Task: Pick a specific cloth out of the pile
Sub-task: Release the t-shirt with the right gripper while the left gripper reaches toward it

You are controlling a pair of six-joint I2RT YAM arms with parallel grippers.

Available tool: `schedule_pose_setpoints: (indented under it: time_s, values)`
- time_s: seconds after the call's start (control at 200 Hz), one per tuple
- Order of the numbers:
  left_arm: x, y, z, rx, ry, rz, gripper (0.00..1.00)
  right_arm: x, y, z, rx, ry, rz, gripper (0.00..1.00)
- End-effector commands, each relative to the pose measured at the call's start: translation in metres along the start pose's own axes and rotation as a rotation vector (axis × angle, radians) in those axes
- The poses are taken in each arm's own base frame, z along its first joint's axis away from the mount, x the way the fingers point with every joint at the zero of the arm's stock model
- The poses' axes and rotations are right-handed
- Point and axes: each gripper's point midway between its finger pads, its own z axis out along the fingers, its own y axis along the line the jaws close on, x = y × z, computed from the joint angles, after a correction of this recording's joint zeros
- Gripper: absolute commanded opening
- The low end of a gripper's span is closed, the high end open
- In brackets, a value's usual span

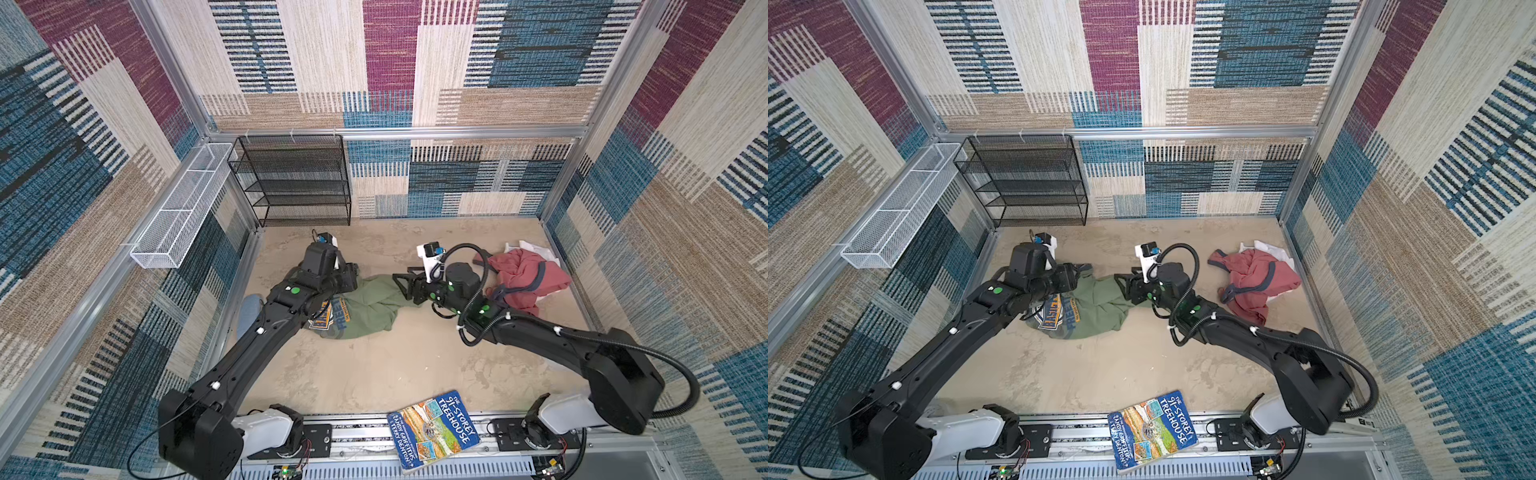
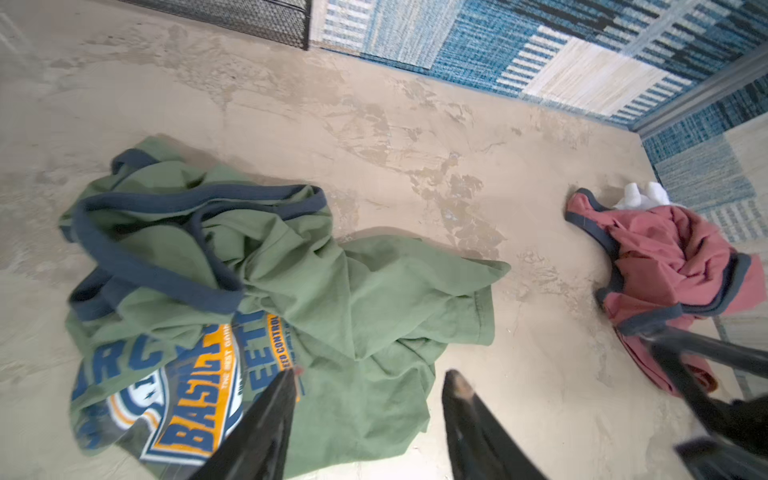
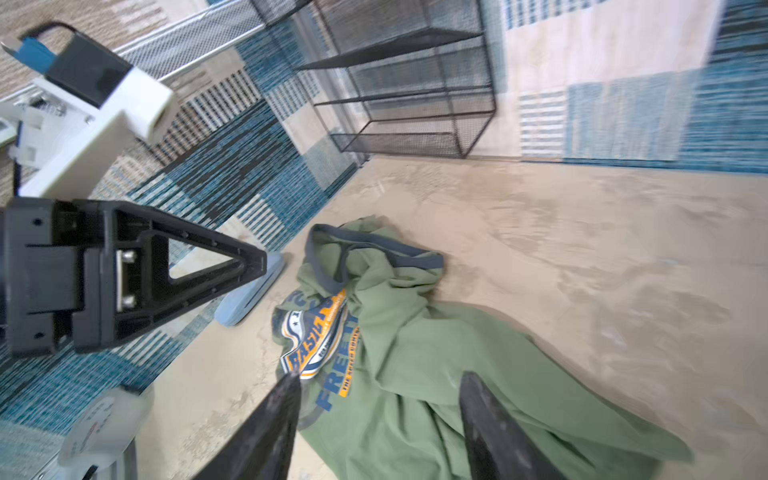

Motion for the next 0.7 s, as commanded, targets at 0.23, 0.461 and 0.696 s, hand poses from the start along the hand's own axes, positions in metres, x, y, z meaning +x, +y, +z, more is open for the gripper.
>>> schedule_pose_setpoints:
  time_s: [0.23, 0.461, 0.696]
  values:
    - [0.025, -0.078, 0.070, 0.122, 0.103, 0.170, 0.58, -0.027, -0.072, -0.096, 0.267, -0.170, 0.100, 0.68]
    - [0.063, -0.112, 0.106, 0.123, 0.196, 0.250, 0.58, -0.037, -0.088, -0.123, 0.303, -0.183, 0.072, 0.74]
    - [0.098, -0.130, 0.132, 0.066, 0.280, 0.344, 0.58, -0.031, -0.099, -0.123, 0.292, -0.155, 0.097, 0.74]
